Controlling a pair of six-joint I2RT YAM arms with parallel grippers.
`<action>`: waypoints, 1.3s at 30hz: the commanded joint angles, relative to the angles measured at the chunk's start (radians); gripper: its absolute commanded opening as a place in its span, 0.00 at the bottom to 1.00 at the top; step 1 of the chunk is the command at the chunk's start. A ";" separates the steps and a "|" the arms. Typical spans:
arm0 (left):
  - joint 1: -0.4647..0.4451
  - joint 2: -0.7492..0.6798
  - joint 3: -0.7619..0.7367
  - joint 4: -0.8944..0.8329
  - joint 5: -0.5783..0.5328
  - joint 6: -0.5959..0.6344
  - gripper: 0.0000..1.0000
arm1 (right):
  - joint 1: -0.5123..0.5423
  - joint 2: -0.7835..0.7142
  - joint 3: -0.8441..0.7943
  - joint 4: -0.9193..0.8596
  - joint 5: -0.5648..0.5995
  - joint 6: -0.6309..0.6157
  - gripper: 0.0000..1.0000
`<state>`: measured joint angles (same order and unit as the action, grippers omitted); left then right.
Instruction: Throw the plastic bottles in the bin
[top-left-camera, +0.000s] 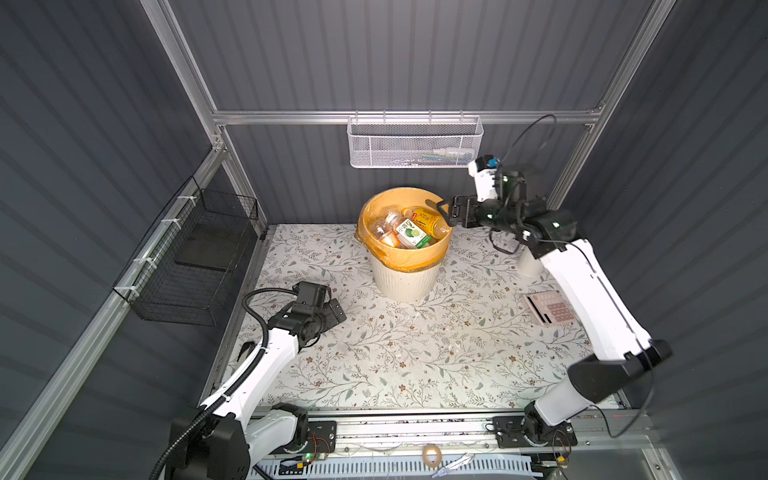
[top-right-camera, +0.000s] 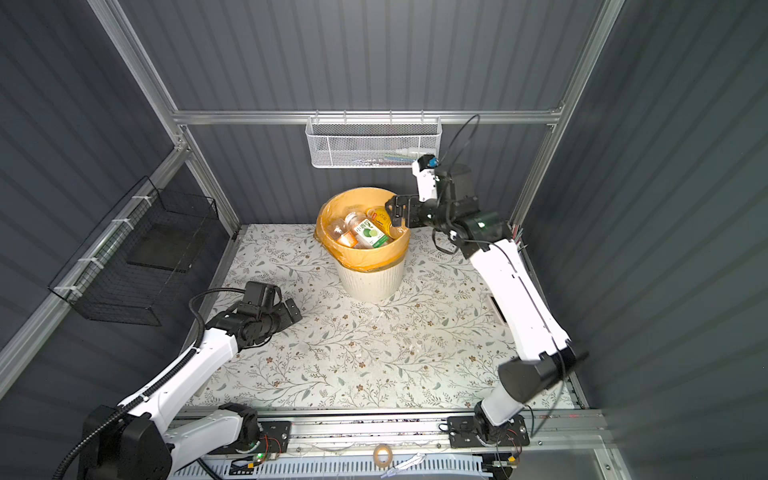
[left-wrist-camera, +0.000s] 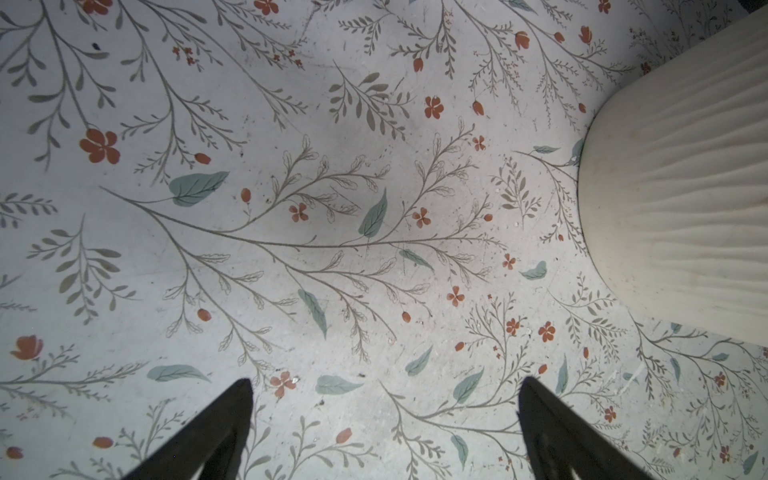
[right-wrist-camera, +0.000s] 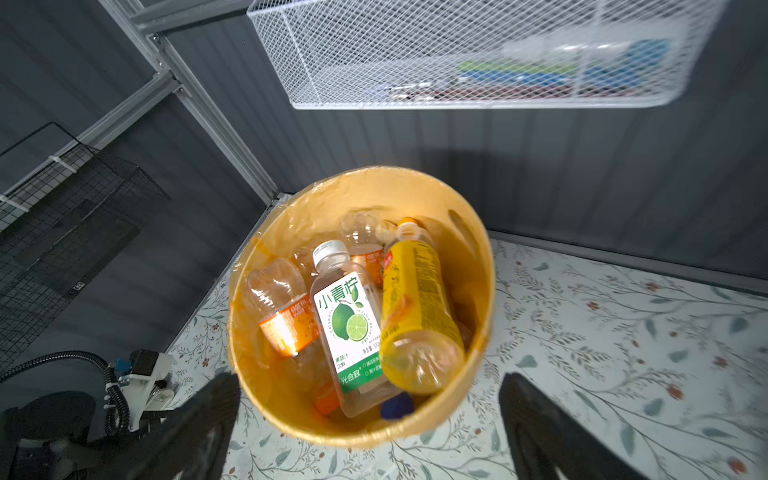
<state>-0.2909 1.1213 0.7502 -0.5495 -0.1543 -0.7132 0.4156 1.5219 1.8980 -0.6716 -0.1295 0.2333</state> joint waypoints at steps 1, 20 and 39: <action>0.009 -0.002 0.003 -0.032 -0.023 0.025 1.00 | -0.021 -0.134 -0.206 0.141 0.129 -0.024 0.99; 0.009 0.084 0.066 0.056 -0.195 0.152 1.00 | -0.252 -0.592 -1.548 1.138 0.467 -0.257 0.99; 0.009 0.102 -0.026 0.375 -0.377 0.245 1.00 | -0.409 -0.112 -1.542 1.557 0.303 -0.204 0.99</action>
<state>-0.2909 1.2499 0.7597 -0.2527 -0.4606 -0.4995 0.0383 1.4109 0.3317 0.8314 0.2337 -0.0063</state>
